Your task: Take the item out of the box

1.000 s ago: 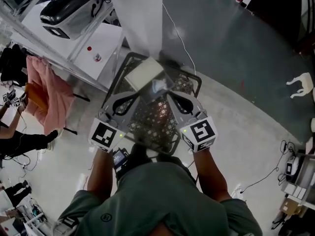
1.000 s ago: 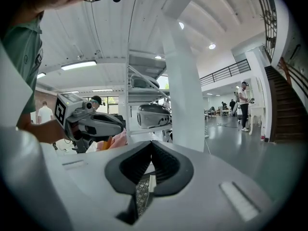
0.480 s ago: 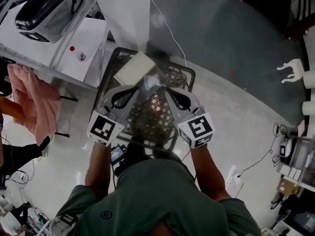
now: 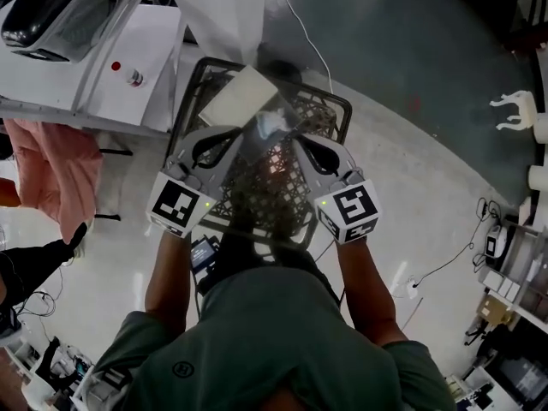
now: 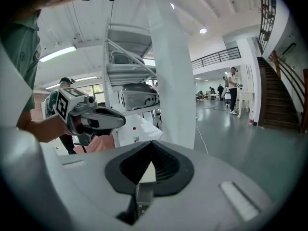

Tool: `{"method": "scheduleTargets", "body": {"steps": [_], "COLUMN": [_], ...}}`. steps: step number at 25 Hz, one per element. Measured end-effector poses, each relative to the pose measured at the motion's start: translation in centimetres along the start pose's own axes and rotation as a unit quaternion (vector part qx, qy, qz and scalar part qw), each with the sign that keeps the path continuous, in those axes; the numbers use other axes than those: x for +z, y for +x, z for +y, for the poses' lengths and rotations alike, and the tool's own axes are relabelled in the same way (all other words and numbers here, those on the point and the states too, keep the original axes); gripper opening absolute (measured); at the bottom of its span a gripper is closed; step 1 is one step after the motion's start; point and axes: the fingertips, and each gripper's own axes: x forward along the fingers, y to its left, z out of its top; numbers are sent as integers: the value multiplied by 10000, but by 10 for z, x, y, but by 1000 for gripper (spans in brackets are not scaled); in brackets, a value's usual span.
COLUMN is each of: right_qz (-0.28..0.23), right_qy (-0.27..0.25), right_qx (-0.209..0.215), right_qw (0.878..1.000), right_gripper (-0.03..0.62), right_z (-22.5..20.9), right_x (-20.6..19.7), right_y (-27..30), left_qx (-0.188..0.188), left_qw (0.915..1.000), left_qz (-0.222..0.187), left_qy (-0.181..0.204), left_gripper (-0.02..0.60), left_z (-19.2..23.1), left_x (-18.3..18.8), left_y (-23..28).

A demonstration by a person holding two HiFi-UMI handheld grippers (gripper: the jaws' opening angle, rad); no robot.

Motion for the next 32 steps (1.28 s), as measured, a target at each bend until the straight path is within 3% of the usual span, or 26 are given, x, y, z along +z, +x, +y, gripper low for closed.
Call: {"method": "scheduleTargets", "body": {"steps": [15,32], "right_qz": [638,1456], "right_qy": [291,567], "right_qx": [79,-33], "right_qw": [9975,9877], "right_gripper": [8,31], "right_z": [-32,-68], "right_x": [-77,-185], "right_y": [86,160], "left_qx": [-54,-247], "left_qw": [9979,9930], "left_qz": [523,891], "left_qy": [-367,-741], "left_gripper": [2,2], "left_z": [51,73], "left_x": [-85,-168], "left_y": [26,58]}}
